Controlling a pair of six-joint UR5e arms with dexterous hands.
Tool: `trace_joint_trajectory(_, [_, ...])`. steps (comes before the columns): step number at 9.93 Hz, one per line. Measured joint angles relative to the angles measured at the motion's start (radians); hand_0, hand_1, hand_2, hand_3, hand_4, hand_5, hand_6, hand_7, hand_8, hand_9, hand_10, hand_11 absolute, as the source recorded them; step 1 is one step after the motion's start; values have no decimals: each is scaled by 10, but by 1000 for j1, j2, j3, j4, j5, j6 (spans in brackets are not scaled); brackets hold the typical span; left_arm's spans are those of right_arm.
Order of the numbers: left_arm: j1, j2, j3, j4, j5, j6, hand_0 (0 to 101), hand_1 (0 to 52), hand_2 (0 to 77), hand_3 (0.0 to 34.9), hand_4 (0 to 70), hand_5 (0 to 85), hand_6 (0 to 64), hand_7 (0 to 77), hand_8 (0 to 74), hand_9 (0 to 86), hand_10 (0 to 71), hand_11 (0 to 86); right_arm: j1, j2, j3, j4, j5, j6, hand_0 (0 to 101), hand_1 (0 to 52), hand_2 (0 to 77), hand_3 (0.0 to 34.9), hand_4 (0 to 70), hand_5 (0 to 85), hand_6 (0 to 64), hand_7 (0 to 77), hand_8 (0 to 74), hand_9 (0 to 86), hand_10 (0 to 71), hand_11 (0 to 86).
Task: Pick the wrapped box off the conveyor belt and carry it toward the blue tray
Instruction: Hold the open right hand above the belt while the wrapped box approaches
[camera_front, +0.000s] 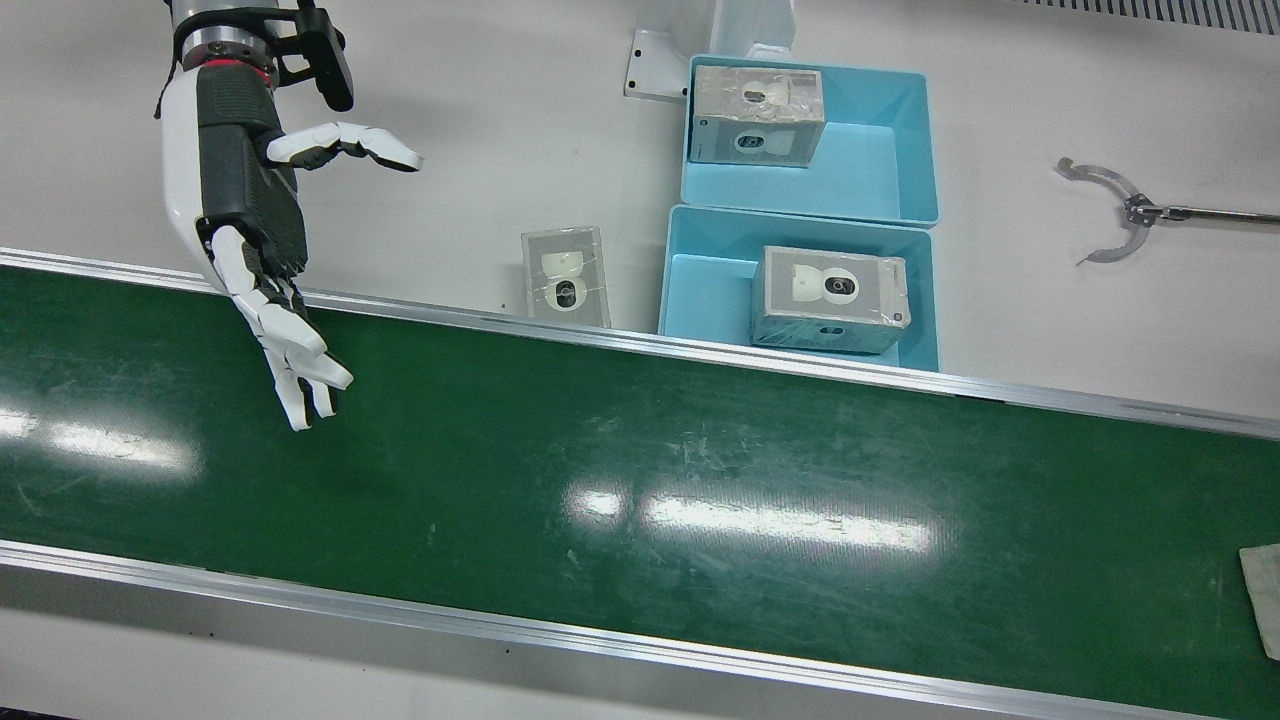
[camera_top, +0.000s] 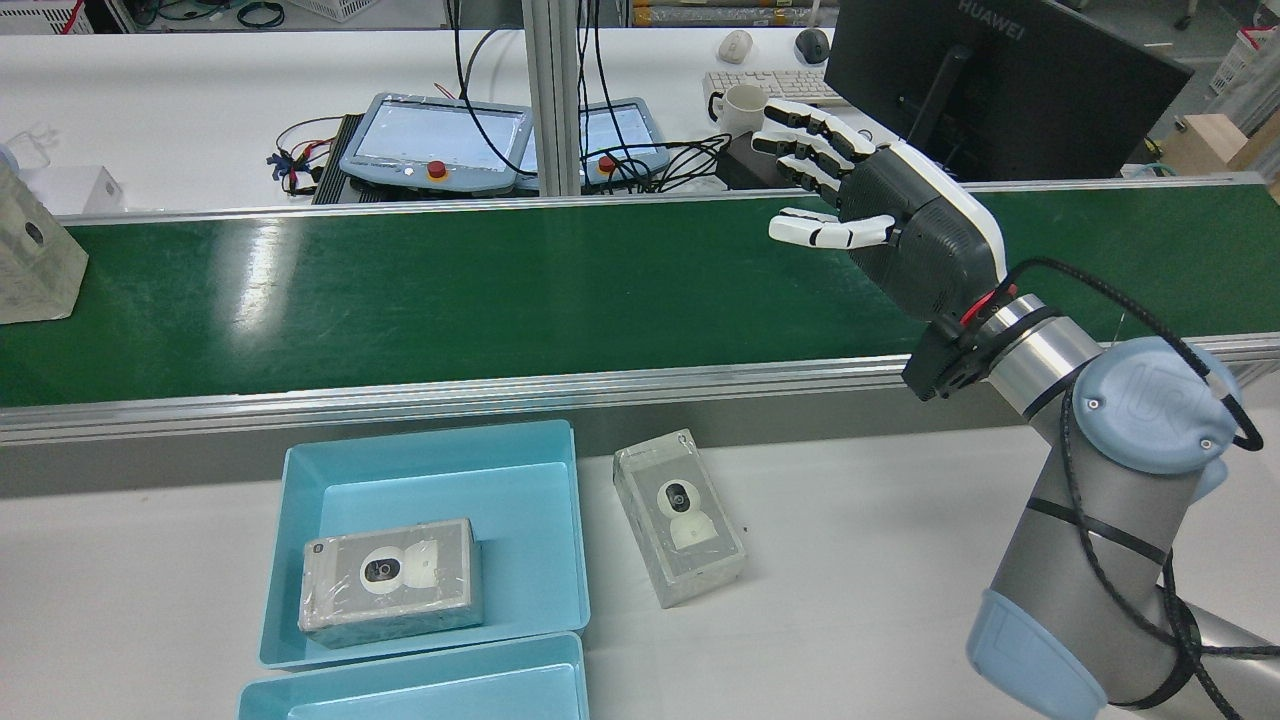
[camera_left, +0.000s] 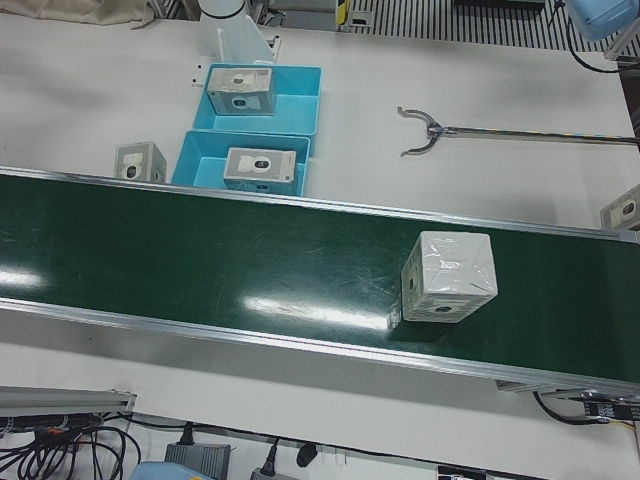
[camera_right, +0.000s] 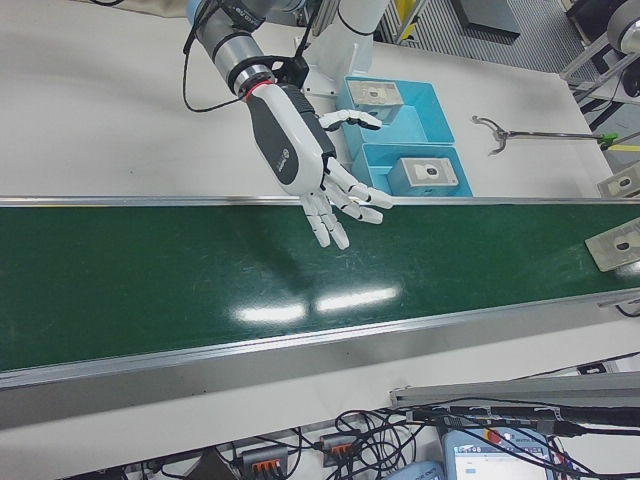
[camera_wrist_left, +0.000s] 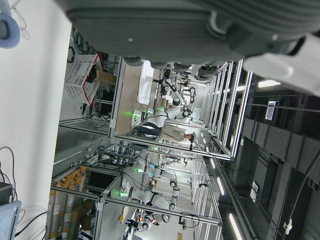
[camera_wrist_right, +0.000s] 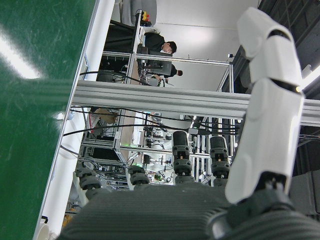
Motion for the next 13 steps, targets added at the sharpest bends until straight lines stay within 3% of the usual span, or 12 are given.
trace_joint_trajectory(3, [0,0,0,0,0,0,0,0,5,0,0,11,0,5,5,0,5,0,-4,0,-6,2,0,1,443,142,229,305,71,158,0,213,11,76,38,65])
trace_joint_trajectory(4, [0,0,0,0,0,0,0,0,11,0,0,11,0,5,5,0,5,0,-3,0,-7,1,0,2,440,104,55,305,44,185,0,213,22,76,16,44])
trace_joint_trajectory(5, [0,0,0,0,0,0,0,0,11,0,0,11,0,5,5,0,5,0,-2,-1,-7,1,0,3,397,44,49,305,44,175,0,191,22,76,27,38])
trace_joint_trajectory(6, [0,0,0,0,0,0,0,0,11,0,0,11,0,5,5,0,5,0,-2,0,-7,1,0,4,388,71,55,304,44,175,0,191,22,76,27,49])
trace_joint_trajectory(7, [0,0,0,0,0,0,0,0,11,0,0,11,0,5,5,0,5,0,-3,1,-7,1,0,5,384,71,93,305,44,180,0,191,22,76,27,49])
trace_joint_trajectory(10, [0,0,0,0,0,0,0,0,11,0,0,5,0,5,0,5,0,0,-1,2,-7,1,0,5,383,71,93,305,0,185,0,191,0,76,38,49])
trace_joint_trajectory(13, [0,0,0,0,0,0,0,0,5,0,0,11,0,5,5,0,5,0,-5,0,-6,2,0,4,384,82,109,305,27,185,0,191,11,71,38,49])
